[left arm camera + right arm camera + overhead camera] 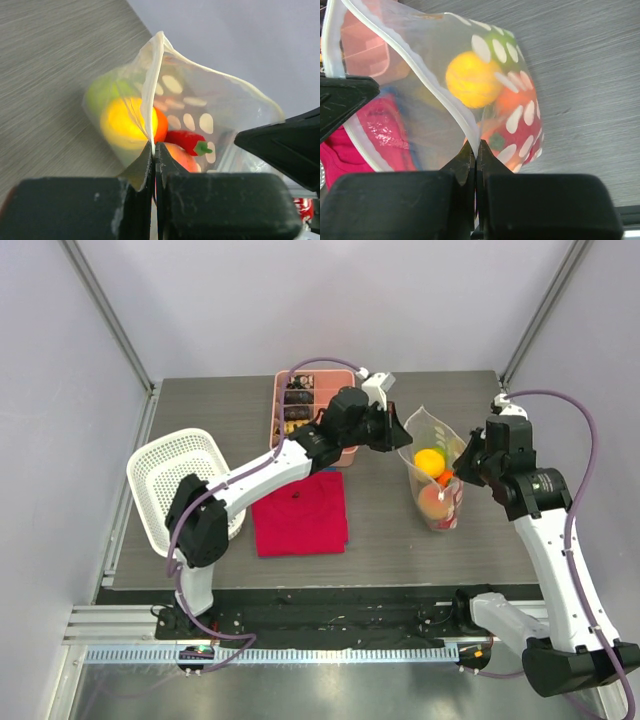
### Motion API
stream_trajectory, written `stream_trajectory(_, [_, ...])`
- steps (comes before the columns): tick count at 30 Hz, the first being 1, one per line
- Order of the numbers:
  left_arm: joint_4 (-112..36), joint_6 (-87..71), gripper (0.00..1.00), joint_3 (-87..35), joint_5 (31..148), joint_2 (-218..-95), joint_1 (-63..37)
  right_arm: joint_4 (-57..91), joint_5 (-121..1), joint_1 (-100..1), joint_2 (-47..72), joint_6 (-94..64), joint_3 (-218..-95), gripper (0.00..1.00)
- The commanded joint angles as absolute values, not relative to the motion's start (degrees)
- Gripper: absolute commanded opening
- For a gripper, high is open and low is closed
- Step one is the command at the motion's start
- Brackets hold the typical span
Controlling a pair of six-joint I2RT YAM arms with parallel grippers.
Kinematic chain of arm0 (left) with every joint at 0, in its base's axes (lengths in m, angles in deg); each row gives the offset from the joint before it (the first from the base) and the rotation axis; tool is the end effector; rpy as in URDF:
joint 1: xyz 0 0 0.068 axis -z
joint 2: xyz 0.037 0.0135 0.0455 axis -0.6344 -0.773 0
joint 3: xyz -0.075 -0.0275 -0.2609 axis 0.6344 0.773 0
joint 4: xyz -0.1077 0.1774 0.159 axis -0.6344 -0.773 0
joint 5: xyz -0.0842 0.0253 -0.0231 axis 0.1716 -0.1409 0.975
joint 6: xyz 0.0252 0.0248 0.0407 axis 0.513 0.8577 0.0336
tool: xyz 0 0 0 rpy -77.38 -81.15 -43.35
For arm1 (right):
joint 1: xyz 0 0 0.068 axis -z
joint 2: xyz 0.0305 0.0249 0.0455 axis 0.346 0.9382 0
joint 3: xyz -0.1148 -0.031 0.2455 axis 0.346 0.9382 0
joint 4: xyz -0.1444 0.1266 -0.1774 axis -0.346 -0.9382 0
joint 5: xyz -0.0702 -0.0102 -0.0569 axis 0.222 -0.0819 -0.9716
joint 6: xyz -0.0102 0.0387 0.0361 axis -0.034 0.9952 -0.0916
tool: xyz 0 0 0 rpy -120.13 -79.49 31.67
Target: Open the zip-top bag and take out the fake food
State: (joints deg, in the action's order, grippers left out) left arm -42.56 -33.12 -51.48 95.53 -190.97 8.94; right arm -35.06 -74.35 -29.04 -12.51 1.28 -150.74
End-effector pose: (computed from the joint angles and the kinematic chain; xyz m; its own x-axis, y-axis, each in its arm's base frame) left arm 0.3037 -0.3542 0.3404 -0.6689 -0.1295 -0.7320 0.5997 0.4879 -0.6343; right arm 0.1795 0.0234 0.3829 -0.5831 0.3029 -0.7538 0.1881 0.9530 0.2375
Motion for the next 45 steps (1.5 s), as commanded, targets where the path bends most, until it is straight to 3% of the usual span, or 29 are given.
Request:
stream_trajectory(1, [-47.39, -25.86, 0.11, -50.70, 93.42, -188.67, 8.79, -31.44, -69.51, -29.56, -12.90, 1.16, -149.08, 0.01])
stream_trajectory(4, [-48.89, -20.85, 0.32, -47.98, 95.61, -185.43, 8.79, -31.18, -68.89, -31.23, -10.80, 0.99, -147.77, 0.01])
stream_trajectory(7, [-47.93, -16.45, 0.41, -44.37, 97.02, -181.20, 9.75, -30.21, -69.32, -32.63, -10.70, 0.82, -145.74, 0.01])
stream_trajectory(9, [-46.96, -12.40, 0.37, -43.31, 100.43, -177.59, 10.63, -29.86, -69.41, -33.95, -10.97, 1.34, -145.30, 0.01])
stream_trajectory(10, [-46.70, -11.61, 0.24, -43.66, 101.76, -176.89, 10.89, -29.85, -68.89, -34.22, -11.14, 1.43, -145.21, 0.01])
stream_trajectory(11, [-46.69, -10.90, 0.19, -44.10, 103.16, -176.36, 11.07, -29.68, -68.19, -34.57, -11.23, 1.78, -145.12, 0.01])
stream_trajectory(13, [-45.13, -11.51, 0.15, -44.72, 104.76, -176.18, 11.69, -29.41, -67.92, -35.18, -12.02, 2.75, -144.86, 0.01])
stream_trajectory(20, [-41.07, -13.63, 0.24, -46.20, 110.38, -182.67, 13.97, -30.03, -68.01, -35.89, -12.73, 3.10, -145.83, 0.01])
stream_trajectory(29, [-42.57, -7.92, 0.20, -46.84, 110.37, -189.19, 16.08, -30.29, -68.01, -35.89, -13.34, 3.36, -147.23, 0.01])
stream_trajectory(36, [-40.28, -0.88, 0.39, -43.31, 106.89, -189.10, 17.93, -29.77, -65.20, -35.89, -13.34, 3.27, -147.23, 0.01])
stream_trajectory(45, [-40.37, 0.18, 0.45, -45.68, 102.74, -193.40, 18.98, -29.50, -63.61, -35.89, -13.61, 3.63, -147.85, 0.01])
